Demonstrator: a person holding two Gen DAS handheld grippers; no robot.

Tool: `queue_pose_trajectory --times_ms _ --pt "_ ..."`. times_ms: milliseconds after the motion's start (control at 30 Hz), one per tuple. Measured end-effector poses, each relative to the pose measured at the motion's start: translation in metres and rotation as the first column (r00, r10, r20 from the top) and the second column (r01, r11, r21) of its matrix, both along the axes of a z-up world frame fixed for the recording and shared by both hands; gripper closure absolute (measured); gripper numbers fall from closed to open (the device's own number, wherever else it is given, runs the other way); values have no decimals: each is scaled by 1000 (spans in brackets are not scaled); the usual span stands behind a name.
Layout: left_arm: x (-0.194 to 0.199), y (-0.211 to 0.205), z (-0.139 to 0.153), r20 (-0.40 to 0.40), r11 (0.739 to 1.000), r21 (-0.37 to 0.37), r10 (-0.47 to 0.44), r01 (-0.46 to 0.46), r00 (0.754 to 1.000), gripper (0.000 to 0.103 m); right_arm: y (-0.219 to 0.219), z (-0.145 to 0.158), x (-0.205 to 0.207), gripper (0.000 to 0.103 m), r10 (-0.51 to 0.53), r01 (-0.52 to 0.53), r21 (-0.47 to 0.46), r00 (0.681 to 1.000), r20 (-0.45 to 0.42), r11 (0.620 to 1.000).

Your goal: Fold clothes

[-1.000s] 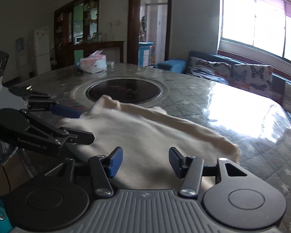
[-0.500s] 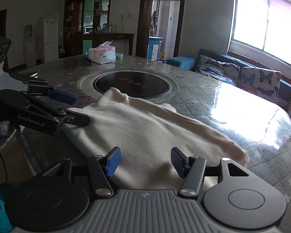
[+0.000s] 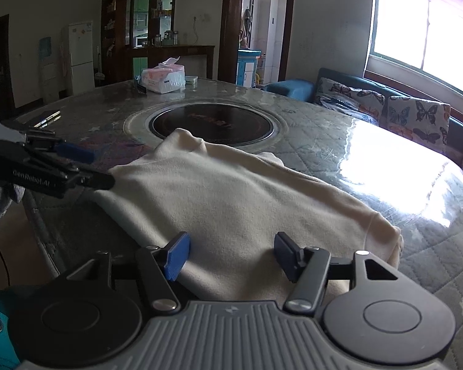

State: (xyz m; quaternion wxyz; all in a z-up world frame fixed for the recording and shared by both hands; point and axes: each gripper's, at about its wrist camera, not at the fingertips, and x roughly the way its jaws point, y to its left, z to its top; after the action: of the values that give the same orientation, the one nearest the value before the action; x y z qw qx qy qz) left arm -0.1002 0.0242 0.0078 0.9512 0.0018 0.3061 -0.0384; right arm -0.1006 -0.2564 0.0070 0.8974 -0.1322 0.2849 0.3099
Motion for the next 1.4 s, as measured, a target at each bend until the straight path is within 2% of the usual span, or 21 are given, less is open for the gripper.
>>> queue_pose_trajectory --times_ms 167,333,467,567,700,833,933,1000,1100,1200,1300,1400 --pt "10 -8 17 58 1000 -11 -19 19 998 32 -2 12 9 37 -4 4 14 1000 18 1000" --pt "30 -24 19 73 999 6 -54 54 996 32 -2 20 34 39 -36 36 29 999 16 999" --pt "48 -33 14 55 997 28 -69 67 996 32 -4 21 61 45 -83 84 46 996 -26 995" --pt "58 -35 7 25 997 45 -67 66 997 32 -10 14 89 49 -137 143 59 987 -89 988" --pt "63 -30 1 -10 998 25 -64 65 998 32 -18 0 115 50 -192 206 67 967 -168 976" --pt "62 -21 7 -1 999 8 -37 37 999 32 -21 3 113 50 -188 199 64 971 -147 978" --pt "60 -9 14 15 1000 -4 2 -2 1000 32 -17 14 97 50 -142 148 52 985 -100 988" --pt "61 1 19 24 999 -10 36 -36 999 32 -4 24 78 50 -61 62 27 997 -57 998" --pt "62 15 24 17 996 -32 85 -85 996 32 15 31 54 49 54 -54 1 998 -35 999" --pt "61 24 26 8 992 -48 120 -119 993 29 40 33 30 49 173 -173 -32 985 -18 984" --pt "60 28 26 -6 989 -63 135 -135 991 23 66 31 9 48 283 -283 -72 959 1 957" --pt "59 30 26 -24 986 -95 139 -141 990 22 89 23 -5 48 370 -367 -115 929 3 923"
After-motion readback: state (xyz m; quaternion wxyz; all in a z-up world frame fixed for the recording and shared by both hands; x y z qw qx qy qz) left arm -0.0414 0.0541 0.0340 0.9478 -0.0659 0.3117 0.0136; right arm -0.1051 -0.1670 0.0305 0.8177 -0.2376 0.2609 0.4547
